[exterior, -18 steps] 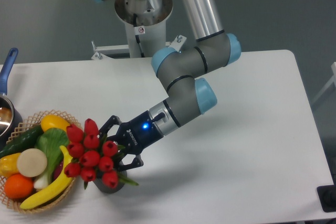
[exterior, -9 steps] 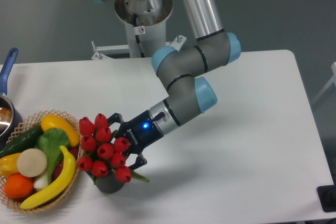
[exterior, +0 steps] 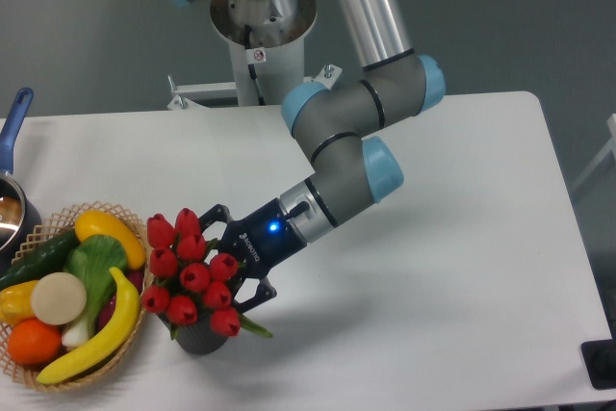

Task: Insert the flowers into the vase
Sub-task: 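Open the gripper to release the tulips in the vase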

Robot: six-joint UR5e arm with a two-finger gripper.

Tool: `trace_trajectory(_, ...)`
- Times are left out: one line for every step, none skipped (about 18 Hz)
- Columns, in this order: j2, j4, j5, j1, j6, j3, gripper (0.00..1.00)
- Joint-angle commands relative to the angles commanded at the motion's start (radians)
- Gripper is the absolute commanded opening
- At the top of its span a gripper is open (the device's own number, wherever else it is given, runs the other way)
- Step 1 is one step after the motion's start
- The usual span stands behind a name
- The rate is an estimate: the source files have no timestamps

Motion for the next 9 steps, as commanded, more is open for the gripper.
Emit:
trace_trajectory(0.005, 0.0, -0.002, 0.003, 0.0, -0.011, 0.77)
trace_trajectory(0.009, 0.0, -0.002, 0.008, 0.003, -0.022, 0.77)
trace_trajectory(0.02, 0.0, 0.0, 0.015, 0.005, -0.029, 0.76)
trace_trajectory(0.029, 0.0, 0.0, 0.02, 0.006, -0.037, 0.76)
trace_trajectory(0.04, 0.002, 0.0, 0.026, 0.006, -0.042, 0.77)
trace_trajectory(0.049, 0.002, 0.002, 0.037, 0.006, -0.049, 0.77)
trace_trajectory(0.055, 0.003, 0.002, 0.045, 0.008, -0.054, 0.76)
trace_trajectory(0.058, 0.005, 0.002, 0.049, 0.008, -0.06, 0.77)
trace_trajectory(0.065, 0.005, 0.002, 0.057, 0.009, -0.065, 0.77)
